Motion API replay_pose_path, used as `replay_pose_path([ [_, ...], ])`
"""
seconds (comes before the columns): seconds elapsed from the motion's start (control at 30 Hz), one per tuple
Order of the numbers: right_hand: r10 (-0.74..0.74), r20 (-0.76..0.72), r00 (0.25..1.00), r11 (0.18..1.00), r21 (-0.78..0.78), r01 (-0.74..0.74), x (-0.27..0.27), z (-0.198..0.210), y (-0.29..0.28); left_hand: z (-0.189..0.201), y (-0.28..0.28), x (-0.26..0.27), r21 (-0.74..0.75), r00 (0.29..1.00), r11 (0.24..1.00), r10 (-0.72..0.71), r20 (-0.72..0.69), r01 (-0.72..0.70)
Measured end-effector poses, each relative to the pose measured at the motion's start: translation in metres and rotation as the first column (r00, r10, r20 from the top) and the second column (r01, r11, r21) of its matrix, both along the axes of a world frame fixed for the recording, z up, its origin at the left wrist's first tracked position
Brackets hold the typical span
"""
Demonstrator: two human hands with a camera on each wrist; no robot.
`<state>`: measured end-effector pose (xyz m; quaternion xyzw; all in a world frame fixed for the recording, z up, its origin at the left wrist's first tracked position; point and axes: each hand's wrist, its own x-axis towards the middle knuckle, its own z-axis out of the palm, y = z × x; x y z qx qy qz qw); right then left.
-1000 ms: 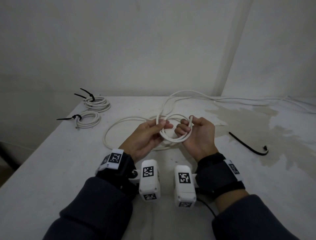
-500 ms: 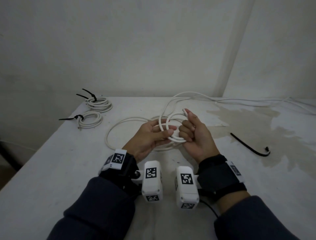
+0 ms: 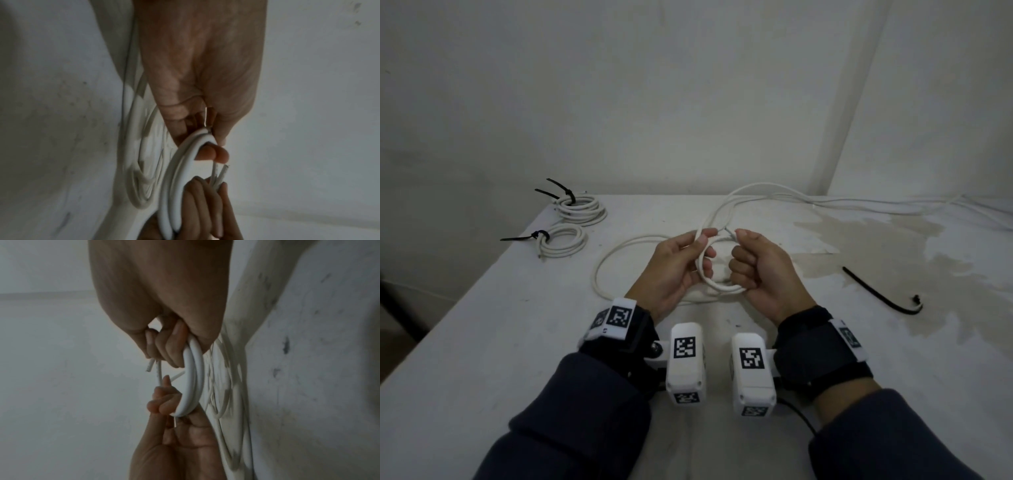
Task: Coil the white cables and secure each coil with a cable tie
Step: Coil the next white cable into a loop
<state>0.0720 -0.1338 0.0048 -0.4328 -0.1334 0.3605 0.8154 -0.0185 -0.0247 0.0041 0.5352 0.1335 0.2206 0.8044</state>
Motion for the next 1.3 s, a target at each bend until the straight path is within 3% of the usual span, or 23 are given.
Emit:
replay_pose_path([
  [0.13,-0.038,0.089,0.995,0.999,0.001,0.038,0.007,0.011,0.004,0.016,0.012,-0.003,0.132,0.998,0.989,-0.07,0.0,0.069],
  [0.23,0.001,0.181,0.983,1.0,0.025,-0.006,0.012,0.028,0.013,0.035,0.02,0.0,0.137,0.993,0.986,-0.101,0.055,0.092],
  [0.33,0.058,0.254,0.966,0.995,0.067,-0.078,0.016,0.053,0.026,0.059,0.029,0.007,0.118,0.991,0.991,-0.08,0.109,0.067],
  [0.53,0.078,0.435,0.897,0.988,0.084,-0.126,0.025,0.09,0.044,0.091,0.047,0.009,0.358,0.991,0.933,-0.011,0.135,-0.038],
  [0.7,0.06,0.539,0.84,0.995,0.035,-0.093,0.03,0.097,0.045,0.1,0.052,-0.004,0.488,0.994,0.873,-0.034,0.105,-0.022],
  [0.87,0.077,0.609,0.79,0.996,-0.008,-0.091,0.018,0.097,0.053,0.106,0.048,-0.003,0.551,0.99,0.822,0.111,0.086,-0.14],
  [1.0,0.084,0.651,0.754,0.996,-0.039,-0.077,0.016,0.097,0.05,0.107,0.039,0.001,0.605,0.988,0.783,0.146,0.046,-0.144],
  [1.3,0.2,0.695,0.69,0.98,-0.139,-0.145,0.021,0.103,0.037,0.111,0.037,-0.004,0.72,0.997,0.694,0.044,-0.065,0.016],
])
